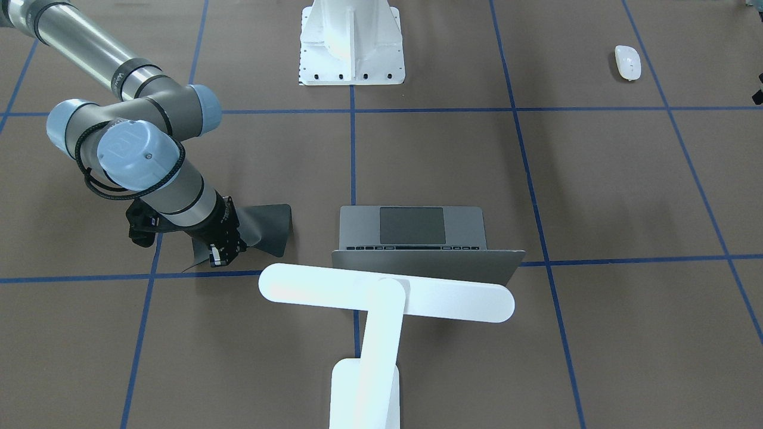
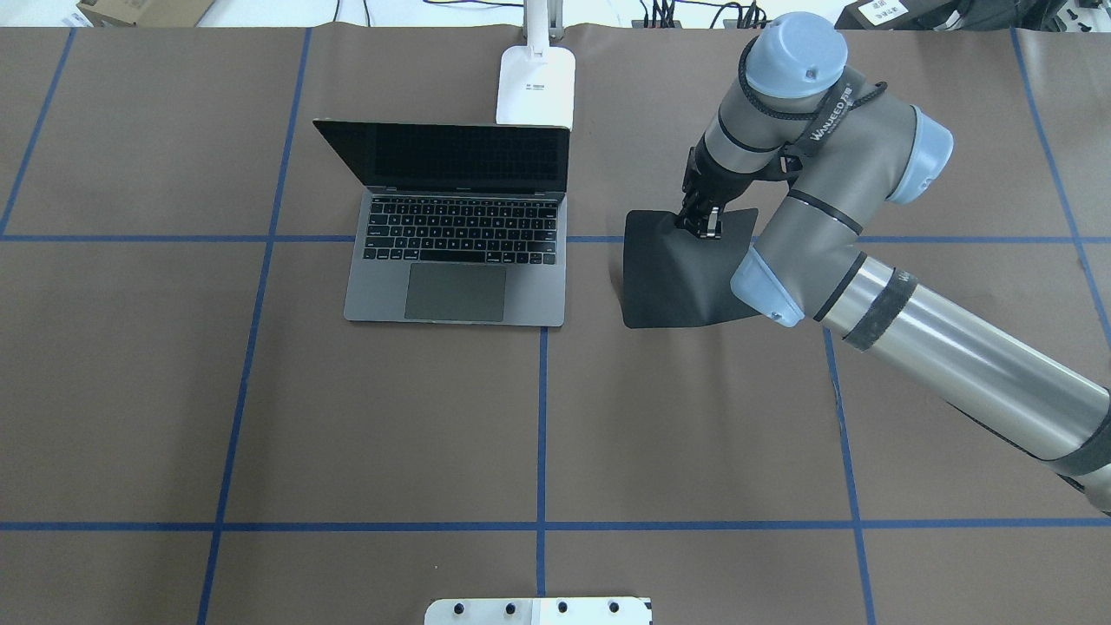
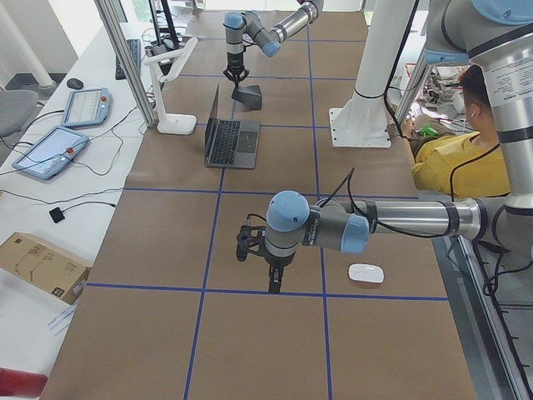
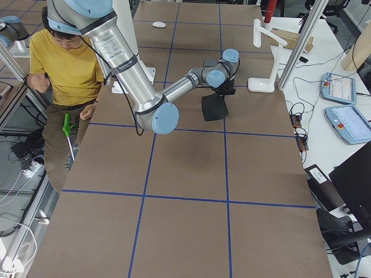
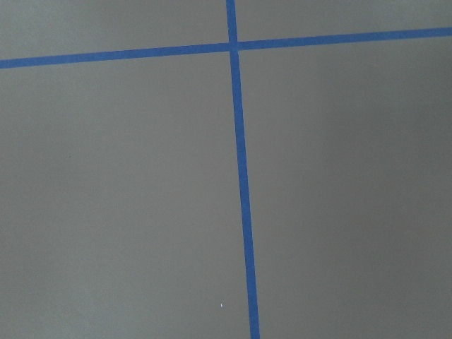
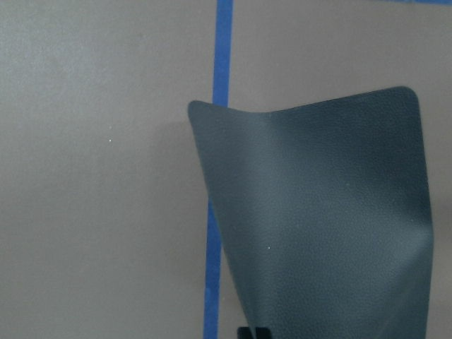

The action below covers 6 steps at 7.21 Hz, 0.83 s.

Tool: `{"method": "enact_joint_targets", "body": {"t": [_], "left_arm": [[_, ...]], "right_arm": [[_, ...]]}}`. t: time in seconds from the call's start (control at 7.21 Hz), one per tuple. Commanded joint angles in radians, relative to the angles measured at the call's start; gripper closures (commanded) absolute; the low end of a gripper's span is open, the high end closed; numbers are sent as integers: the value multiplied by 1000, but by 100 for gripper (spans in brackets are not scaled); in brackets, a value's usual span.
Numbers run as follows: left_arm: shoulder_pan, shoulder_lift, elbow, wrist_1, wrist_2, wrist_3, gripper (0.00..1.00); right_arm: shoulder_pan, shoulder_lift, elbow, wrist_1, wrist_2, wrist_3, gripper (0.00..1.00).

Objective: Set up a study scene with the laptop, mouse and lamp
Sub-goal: 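Lower the mouse pad flat onto the table next to the laptop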

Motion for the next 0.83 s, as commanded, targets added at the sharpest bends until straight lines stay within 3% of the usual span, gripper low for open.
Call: {"method": "enact_joint_targets", "body": {"t": [0.0, 0.55, 0.69], "left_arm": [[0, -5, 11, -1, 0, 0, 0], [0, -5, 23, -3, 0, 2, 0], [0, -7, 23, -3, 0, 2, 0]], "right_arm": [[-31, 27, -16, 27, -52, 126, 100], [-77, 75, -62, 30, -116, 216, 100], [-77, 67, -62, 33, -119, 216, 80]]}}
